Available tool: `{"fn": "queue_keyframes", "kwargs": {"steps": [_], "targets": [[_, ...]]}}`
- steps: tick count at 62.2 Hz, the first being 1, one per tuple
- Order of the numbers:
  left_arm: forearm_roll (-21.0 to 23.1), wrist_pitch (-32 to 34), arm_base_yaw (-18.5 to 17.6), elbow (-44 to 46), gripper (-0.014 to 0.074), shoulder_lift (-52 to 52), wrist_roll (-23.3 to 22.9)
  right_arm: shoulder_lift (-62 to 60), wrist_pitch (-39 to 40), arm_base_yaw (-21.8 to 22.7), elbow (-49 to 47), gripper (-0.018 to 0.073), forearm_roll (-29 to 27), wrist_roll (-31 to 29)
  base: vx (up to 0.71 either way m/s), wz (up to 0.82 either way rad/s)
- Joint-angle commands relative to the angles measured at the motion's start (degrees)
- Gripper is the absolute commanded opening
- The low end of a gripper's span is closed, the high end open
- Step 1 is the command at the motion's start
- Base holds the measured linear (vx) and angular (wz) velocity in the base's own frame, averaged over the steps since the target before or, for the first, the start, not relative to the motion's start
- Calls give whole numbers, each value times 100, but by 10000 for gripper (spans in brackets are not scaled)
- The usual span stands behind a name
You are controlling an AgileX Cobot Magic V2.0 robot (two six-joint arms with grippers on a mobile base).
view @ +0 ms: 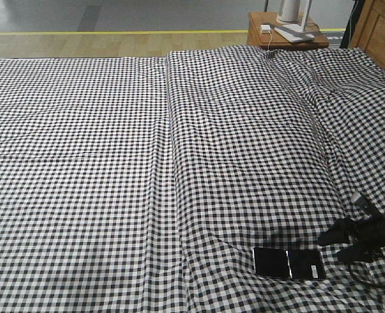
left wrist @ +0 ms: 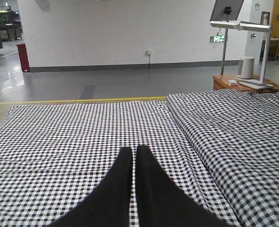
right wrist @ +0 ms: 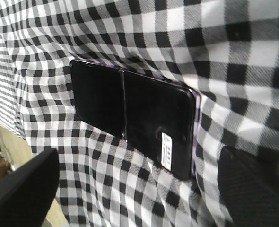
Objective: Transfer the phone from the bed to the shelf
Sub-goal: 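Close the right gripper on the phone's edge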
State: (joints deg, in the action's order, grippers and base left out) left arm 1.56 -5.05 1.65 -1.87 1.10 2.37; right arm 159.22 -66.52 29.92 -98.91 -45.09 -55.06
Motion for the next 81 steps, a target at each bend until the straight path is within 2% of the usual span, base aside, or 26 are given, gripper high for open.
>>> {"fn": "queue_keyframes", "kwargs": {"steps": [1,26,39,52,81], "targets": [[56,412,-20,143,1,33,-50,-224,-507,36,-120,627,-380,-264,0,0],[56,412,-20,143,1,33,-50,166,-530,36,-120,610,-829,-696,0,0],[56,412,-20,143,1,33,-50,427,-526,36,-120,604,-843,-803,0,0],[56,412,-20,143,1,33,-50,608,-722,5,-120,599,-1278,-1017,0,0],[56,412,-20,143,1,33,-50,820,-730,-654,-120,594,-1338,-1119,0,0]]}}
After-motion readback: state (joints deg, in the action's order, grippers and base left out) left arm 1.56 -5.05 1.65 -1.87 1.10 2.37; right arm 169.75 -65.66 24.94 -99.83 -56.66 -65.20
